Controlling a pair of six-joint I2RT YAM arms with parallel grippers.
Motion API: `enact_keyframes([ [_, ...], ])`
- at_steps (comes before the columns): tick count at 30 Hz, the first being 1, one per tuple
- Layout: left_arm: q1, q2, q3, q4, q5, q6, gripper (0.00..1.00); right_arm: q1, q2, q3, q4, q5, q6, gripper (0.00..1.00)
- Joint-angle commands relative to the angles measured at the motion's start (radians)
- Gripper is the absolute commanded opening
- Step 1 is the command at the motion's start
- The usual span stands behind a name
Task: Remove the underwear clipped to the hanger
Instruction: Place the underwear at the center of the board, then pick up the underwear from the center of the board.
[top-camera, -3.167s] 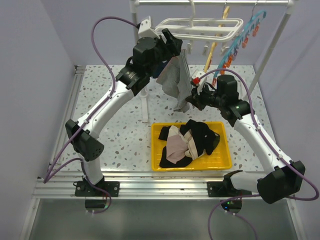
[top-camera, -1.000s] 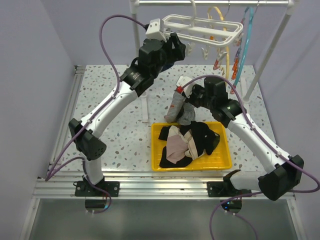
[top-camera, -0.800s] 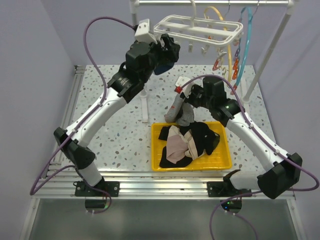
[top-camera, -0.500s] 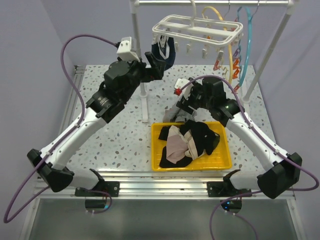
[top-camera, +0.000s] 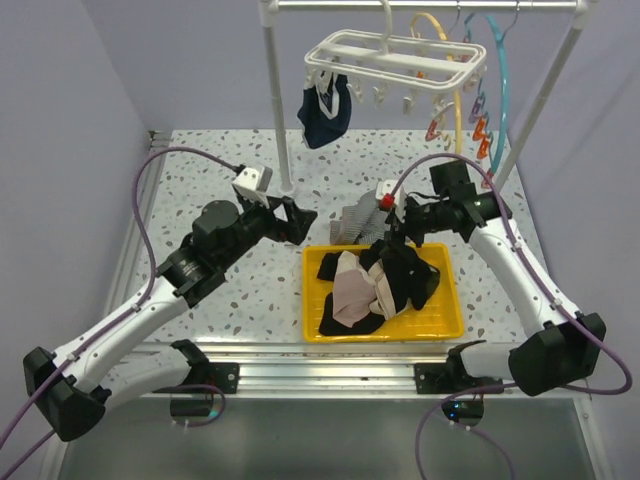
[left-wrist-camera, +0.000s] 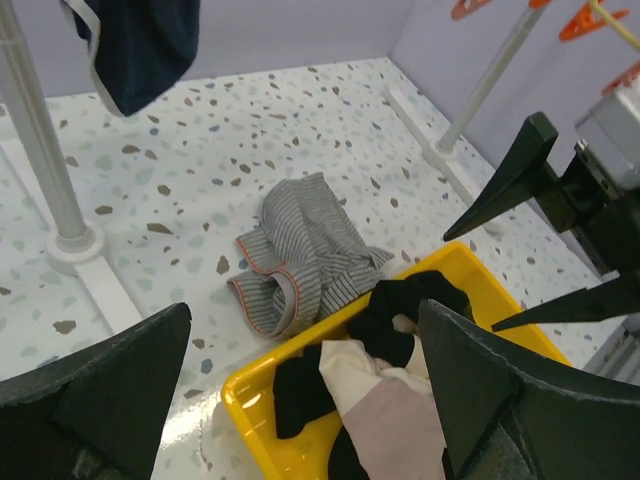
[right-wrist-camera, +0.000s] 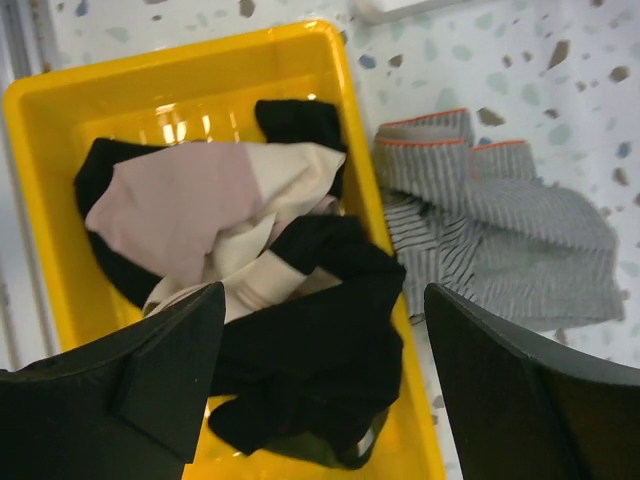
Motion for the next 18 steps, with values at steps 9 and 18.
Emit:
enact_keyframes([
  [9,0.026,0.462,0.076,0.171,0.216,-0.249,0.95,-0.162,-0.208,-0.162,-0.201,-0.132,0.010,0.83],
  [18,0.019,0.827,0.309,0.096,0.106,-0.292,0.81,-0.285,-0.259,-0.265,-0.055,-0.023,0.276,0.84],
])
